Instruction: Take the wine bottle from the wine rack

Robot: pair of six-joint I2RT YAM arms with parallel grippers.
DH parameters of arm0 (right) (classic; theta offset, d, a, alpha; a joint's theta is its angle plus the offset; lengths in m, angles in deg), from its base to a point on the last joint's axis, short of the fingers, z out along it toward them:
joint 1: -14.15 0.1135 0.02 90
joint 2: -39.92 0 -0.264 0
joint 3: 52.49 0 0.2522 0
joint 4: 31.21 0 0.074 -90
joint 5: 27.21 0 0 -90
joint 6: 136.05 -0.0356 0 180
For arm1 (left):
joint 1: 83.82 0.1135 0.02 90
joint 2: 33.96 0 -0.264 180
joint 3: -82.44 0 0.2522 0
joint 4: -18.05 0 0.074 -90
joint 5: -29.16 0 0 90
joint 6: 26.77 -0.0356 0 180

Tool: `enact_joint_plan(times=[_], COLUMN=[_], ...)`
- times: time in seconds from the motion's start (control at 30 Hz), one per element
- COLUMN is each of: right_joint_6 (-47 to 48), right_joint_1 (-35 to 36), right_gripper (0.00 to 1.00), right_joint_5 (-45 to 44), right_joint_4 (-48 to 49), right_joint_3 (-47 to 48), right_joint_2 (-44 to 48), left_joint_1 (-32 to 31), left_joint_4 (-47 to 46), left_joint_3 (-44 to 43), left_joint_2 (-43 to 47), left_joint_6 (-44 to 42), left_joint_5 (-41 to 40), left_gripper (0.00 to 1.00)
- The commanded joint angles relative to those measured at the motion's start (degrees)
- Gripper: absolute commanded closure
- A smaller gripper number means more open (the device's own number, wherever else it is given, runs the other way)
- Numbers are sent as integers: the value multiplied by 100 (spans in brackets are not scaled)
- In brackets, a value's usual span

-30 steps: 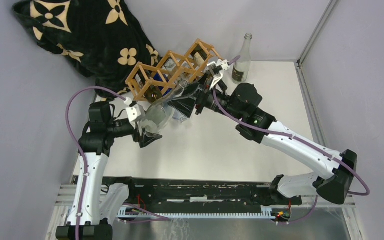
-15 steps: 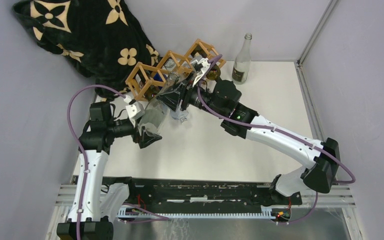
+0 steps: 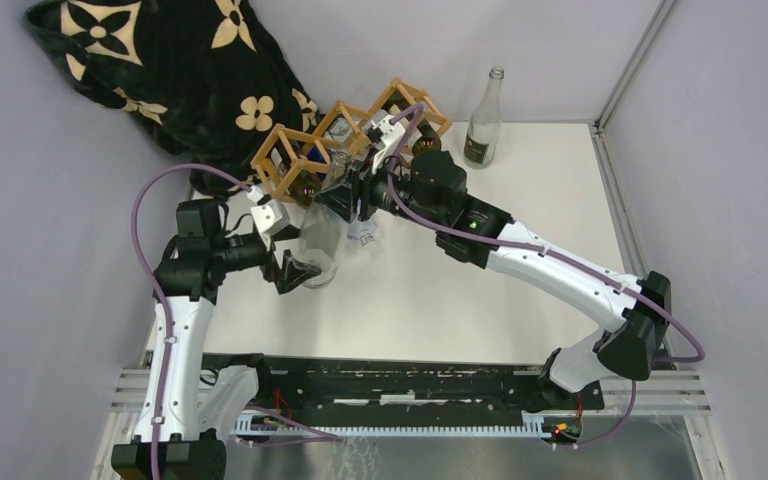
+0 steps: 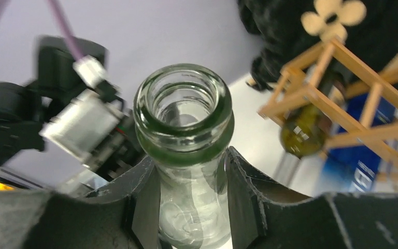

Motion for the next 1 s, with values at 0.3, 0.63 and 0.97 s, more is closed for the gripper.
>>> enact_joint_plan(times=[0.3, 0.63, 0.97], right_joint_6=[701, 1715, 1602], right_joint_1=[-1360, -2198, -3673], right_gripper=[100, 100, 100], right_joint_5=[-221, -2297, -2678], right_joint_4=[-912, -2158, -1523], right_joint_3=[269, -82, -420], right_joint_2=[1484, 2058, 1370], left_joint_1=[-8, -8, -6], left_joint_4=[-314, -308, -260], left_joint_3=[-420, -972, -1168], left_joint_2=[-336, -702, -884], left_joint_6=[336, 693, 848], left_joint_5=[-1112, -1331, -1477], left_gripper=[0, 0, 0])
